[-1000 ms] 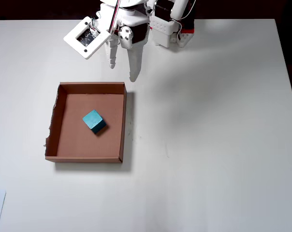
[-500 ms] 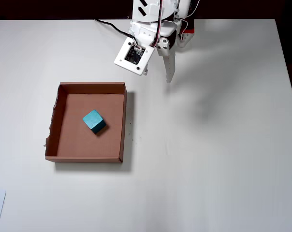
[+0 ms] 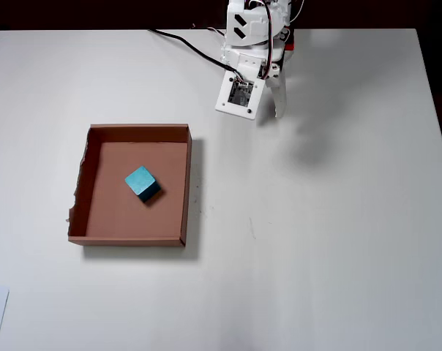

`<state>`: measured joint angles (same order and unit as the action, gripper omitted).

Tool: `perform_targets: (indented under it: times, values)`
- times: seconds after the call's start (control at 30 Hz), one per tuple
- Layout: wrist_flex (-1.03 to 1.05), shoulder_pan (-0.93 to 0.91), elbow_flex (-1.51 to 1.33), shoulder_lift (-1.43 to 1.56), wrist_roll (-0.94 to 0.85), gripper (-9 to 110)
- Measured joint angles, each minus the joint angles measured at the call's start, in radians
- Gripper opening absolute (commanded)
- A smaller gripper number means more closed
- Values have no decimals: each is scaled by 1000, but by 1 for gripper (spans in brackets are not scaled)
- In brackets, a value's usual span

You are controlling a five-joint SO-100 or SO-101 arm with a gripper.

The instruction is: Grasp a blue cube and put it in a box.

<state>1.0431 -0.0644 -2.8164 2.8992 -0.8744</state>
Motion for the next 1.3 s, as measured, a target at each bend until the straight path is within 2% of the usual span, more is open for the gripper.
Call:
perform_targets:
  times: [0.33, 0.67, 1.3]
  values:
    - [-25, 14, -153, 118, 0, 24]
    - [112, 32, -161, 259, 6, 24]
    - [155, 31, -161, 291, 6, 27]
